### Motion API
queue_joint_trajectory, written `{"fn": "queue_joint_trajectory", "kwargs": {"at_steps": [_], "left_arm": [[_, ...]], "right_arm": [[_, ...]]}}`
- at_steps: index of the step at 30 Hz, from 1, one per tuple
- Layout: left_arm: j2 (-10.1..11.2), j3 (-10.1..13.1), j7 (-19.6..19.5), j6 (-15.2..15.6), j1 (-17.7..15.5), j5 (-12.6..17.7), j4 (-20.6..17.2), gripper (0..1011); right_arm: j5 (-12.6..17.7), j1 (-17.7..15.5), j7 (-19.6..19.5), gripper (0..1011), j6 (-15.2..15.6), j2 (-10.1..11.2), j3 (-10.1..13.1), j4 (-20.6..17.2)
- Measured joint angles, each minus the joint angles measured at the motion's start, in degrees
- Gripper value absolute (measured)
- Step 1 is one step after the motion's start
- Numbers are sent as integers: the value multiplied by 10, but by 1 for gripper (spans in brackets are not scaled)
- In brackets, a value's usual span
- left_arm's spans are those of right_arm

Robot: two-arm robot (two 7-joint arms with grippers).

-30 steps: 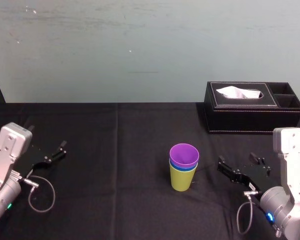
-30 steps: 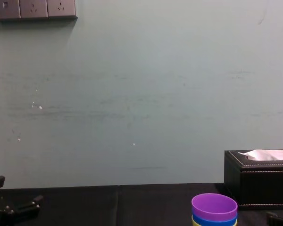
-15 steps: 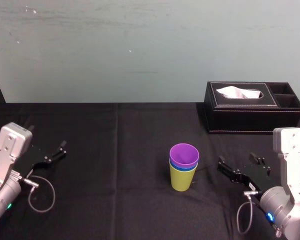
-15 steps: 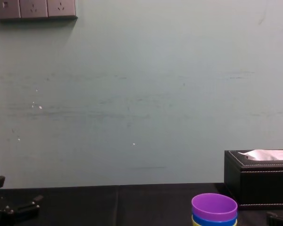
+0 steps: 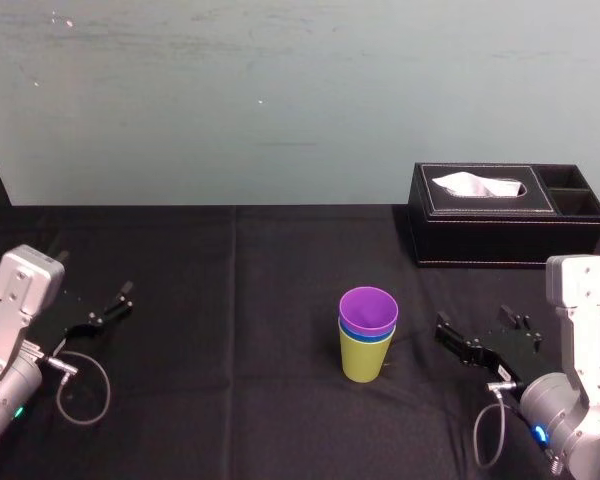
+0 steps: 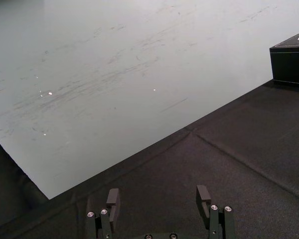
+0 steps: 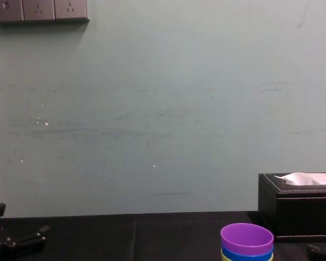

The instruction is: Stack the three plastic cups sequentially using one hand.

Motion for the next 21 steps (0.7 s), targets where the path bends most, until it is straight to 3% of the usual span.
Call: {"fn": "queue_joint_trajectory", "kwargs": {"at_steps": [21], "left_arm": [[0, 0, 0, 0, 0, 0, 0, 1000]], "right_arm": [[0, 0, 0, 1000, 0, 0, 0, 0]]}}
